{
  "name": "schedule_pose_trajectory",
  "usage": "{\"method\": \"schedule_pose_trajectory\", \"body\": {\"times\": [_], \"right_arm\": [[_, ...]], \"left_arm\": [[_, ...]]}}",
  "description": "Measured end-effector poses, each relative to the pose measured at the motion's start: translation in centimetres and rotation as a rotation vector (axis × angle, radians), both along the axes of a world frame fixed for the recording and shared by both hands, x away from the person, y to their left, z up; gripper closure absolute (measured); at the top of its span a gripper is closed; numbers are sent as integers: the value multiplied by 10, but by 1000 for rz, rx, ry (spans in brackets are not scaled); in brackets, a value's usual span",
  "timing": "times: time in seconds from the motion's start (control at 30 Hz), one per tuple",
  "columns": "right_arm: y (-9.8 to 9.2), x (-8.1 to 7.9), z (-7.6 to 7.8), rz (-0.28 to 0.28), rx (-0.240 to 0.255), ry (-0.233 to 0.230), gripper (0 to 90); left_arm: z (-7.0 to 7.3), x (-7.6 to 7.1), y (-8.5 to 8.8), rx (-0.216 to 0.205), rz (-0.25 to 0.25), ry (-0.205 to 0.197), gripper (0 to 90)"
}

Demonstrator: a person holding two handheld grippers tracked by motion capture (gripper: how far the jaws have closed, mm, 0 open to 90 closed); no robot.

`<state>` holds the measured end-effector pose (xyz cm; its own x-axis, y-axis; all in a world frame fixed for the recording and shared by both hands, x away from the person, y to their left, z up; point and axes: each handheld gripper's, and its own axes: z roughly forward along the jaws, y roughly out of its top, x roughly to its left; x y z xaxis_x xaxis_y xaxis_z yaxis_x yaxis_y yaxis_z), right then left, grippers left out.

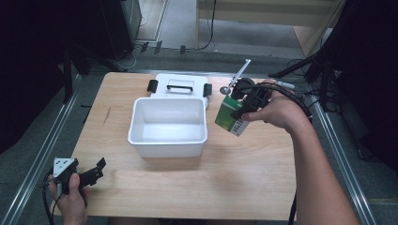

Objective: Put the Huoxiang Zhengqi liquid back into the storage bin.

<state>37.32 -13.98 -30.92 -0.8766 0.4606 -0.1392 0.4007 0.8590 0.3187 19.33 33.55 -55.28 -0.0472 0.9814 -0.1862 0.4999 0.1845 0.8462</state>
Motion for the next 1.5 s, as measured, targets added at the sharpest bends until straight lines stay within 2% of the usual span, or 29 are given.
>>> {"method": "schedule_pose_trajectory", "body": {"times": [0.37,0.6,1.13,1.5], "right_arm": [[16,-2,21,37,20,-21,646],[34,-2,33,66,23,-45,645],[87,-5,45,155,32,-67,645],[113,-8,41,224,49,-52,645]], "left_arm": [[0,0,0,4,-4,1,0],[0,0,0,1,0,-3,0],[0,0,0,-2,-2,-3,0],[0,0,0,-2,-1,-2,0]]}}
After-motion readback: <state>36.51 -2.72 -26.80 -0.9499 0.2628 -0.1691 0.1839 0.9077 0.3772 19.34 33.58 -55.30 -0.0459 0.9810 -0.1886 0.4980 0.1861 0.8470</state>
